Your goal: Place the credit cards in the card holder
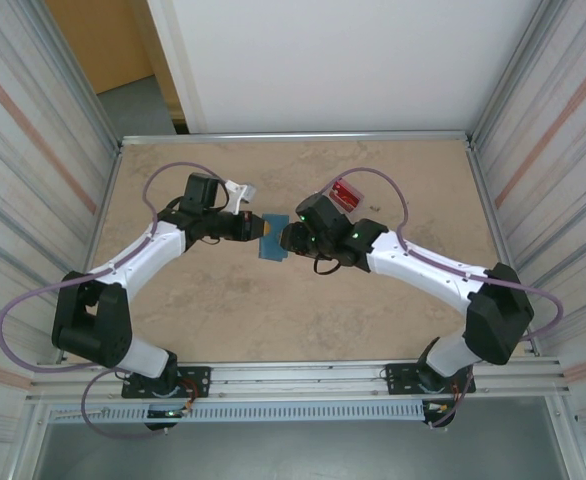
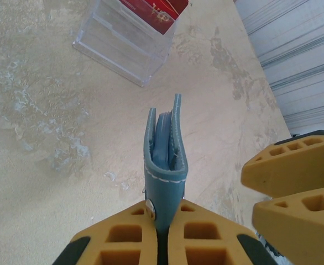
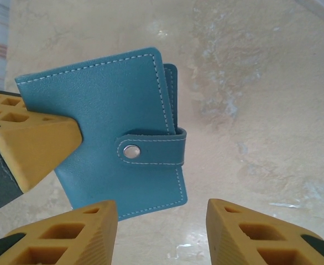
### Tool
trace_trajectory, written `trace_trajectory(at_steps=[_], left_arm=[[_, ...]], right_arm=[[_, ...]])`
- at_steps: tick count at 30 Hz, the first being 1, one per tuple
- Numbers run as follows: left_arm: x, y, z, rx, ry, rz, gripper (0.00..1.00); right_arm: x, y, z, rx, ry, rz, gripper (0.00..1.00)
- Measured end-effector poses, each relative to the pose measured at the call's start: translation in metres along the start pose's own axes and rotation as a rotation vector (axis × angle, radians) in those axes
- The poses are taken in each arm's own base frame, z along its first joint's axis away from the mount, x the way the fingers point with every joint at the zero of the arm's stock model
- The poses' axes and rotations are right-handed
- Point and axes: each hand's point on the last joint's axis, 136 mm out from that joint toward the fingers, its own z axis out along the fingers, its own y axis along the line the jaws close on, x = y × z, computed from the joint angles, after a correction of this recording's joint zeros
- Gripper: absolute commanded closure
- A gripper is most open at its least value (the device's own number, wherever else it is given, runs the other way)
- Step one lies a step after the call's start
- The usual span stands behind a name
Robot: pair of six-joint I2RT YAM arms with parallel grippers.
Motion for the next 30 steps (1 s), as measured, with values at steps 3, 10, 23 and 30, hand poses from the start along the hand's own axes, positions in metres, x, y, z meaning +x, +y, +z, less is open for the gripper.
trace_trajectory(at_steps=[3, 10, 23, 30], left_arm=[[0.000, 0.000, 0.000, 0.001, 0.000, -0.008, 1.00], [-0.001, -0.004, 0.001, 0.013, -0.002, -0.004, 1.00], [-0.002, -0.007, 0.002, 0.027, -0.005, 0.005, 1.00], [-0.002, -0.003, 0.001, 0.010, -0.010, 0.001, 1.00]], right_arm=[[0.002, 0.001, 0.008, -0.004, 0.014, 0.017, 0.57], [0.002, 0.014, 0.022, -0.043, 0.038, 0.021, 0.59], [-0.010, 0.013, 0.036, -0.049, 0.037, 0.045, 0.63], [-0.011, 0.017, 0.042, -0.058, 0.052, 0.049, 0.66]])
